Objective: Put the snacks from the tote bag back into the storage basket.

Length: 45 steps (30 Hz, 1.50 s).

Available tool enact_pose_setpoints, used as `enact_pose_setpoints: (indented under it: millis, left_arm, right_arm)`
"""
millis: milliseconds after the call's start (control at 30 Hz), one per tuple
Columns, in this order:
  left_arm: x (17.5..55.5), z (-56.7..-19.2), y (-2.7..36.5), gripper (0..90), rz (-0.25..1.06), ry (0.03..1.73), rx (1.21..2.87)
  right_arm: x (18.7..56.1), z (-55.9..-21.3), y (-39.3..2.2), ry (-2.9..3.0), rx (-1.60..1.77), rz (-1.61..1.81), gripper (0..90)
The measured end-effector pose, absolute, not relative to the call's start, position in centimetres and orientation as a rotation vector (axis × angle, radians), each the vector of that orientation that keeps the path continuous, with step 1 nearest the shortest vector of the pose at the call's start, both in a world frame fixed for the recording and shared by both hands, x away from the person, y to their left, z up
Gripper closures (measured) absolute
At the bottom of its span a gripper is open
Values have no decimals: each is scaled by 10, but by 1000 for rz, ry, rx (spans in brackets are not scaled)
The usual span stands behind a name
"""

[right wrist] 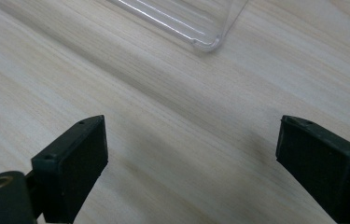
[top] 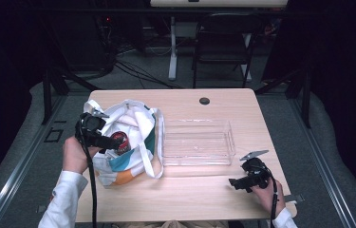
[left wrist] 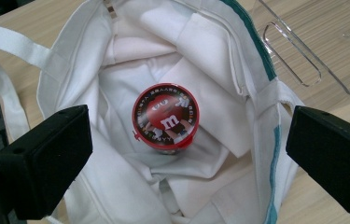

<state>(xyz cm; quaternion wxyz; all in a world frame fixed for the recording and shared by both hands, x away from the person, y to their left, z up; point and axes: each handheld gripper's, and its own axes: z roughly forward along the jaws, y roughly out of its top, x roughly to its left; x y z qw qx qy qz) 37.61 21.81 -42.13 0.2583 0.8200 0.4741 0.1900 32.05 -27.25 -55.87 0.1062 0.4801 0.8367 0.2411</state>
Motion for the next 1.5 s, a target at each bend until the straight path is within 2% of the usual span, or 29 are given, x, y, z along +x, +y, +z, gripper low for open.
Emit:
enact_pose_setpoints:
  millis: [567,1100,1367,1467,1500]
  left_arm:
    - [413,-453,216,9,353,1383,2276]
    - [434,-481,212,18,326,1437,2349]
    - [443,-491,208,77,304,1447,2385]
    - [444,-494,209,154,306,1466,2375]
    - [444,-495,209,155,302,1469,2380]
  right_arm:
    - [323,-559,-267,2485,1390,717,87]
    - [323,-558,-265,2490,1374,714,88]
    - [323,-558,-266,2490,1384,719,88]
    - [323,-558,-266,2492,1376,717,88]
    - [323,-558,-266,2495,1371,722,88]
